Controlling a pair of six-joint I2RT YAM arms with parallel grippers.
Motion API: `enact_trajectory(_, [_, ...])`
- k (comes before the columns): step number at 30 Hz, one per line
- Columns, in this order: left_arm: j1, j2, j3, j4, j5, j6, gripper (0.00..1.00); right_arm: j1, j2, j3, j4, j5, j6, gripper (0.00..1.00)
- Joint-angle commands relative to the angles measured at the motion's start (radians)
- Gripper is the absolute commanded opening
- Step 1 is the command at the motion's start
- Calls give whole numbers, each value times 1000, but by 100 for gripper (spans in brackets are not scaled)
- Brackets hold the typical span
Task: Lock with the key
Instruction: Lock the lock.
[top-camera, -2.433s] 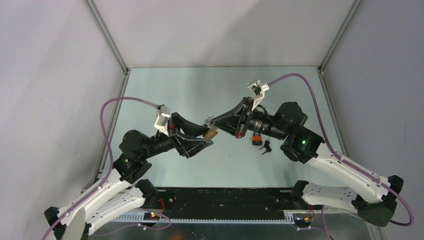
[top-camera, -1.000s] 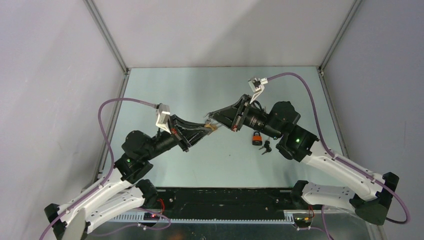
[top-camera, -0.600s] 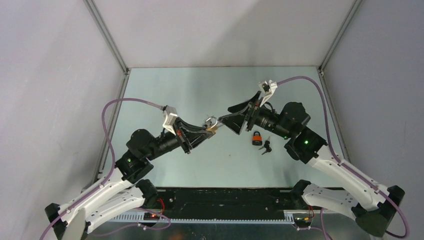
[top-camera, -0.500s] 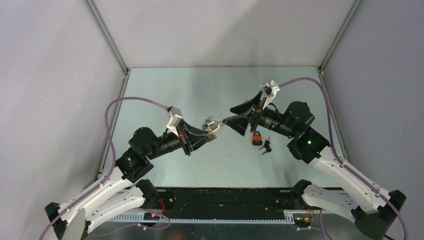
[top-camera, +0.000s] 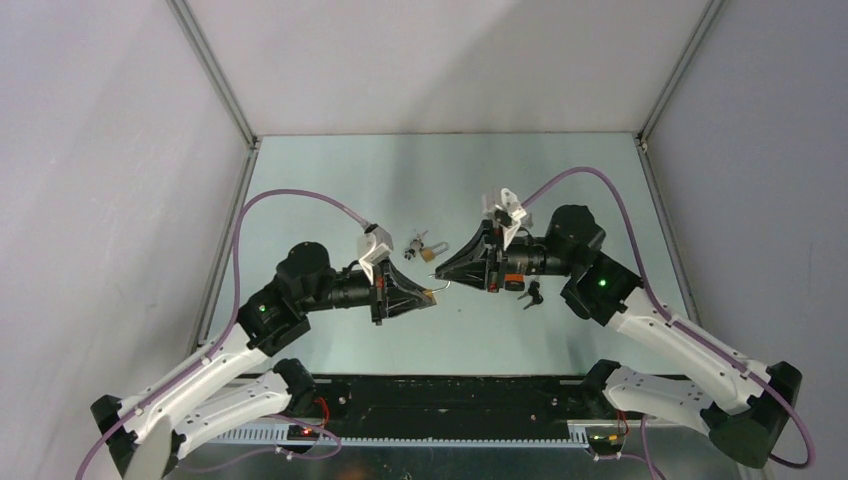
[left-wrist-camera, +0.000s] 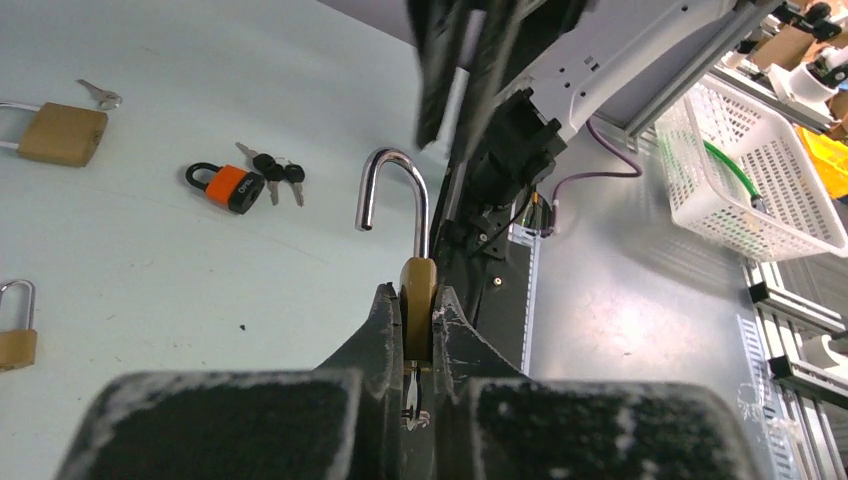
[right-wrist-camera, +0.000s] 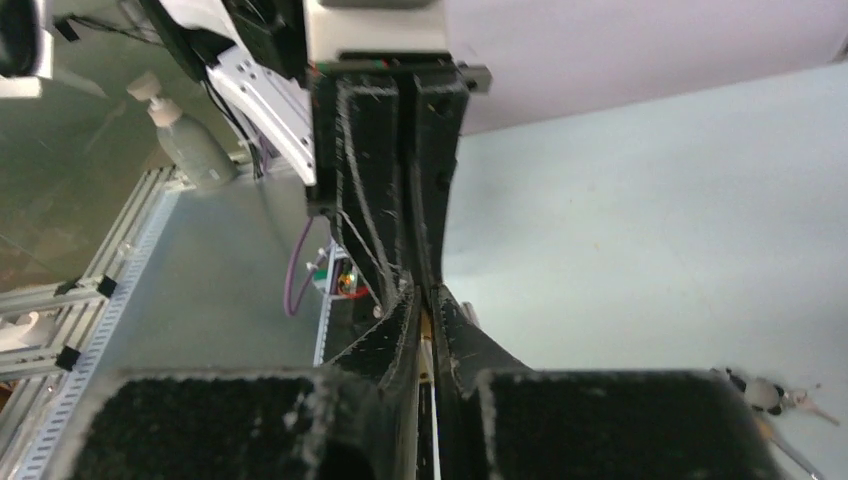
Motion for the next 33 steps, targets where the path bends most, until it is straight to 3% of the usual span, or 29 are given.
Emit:
enact_trajectory(1, [2,-17,51,5,64,60,0,15,33,30,-102,4,-77,9])
enact_trajectory(14, [2,-81,49,-6,-5,109,0,9,66,30,-243,90,-102,0])
enact_trajectory(15, [2,-87,49,-7,-8,111,0,1,55,30,-242,87,-96,2])
enact_trajectory(17, [2,-90,48,-9,-11,112,0,-6,32,30,-235,90,-85,16])
enact_trajectory(18, [2,-90,49,-11,-6,112,0,-8,23,29,-230,95,-82,29])
enact_trajectory(20, [2,-90,48,-14,-2,112,0,-11,-14,28,-226,101,-81,41])
enact_trajectory(26, [2,-89,50,-19,22,113,0,-19,-96,-1,-201,122,-81,51])
enact_trajectory(33, [2,-78,57,-18,55,112,0,-11,-117,-25,-215,-46,-142,65])
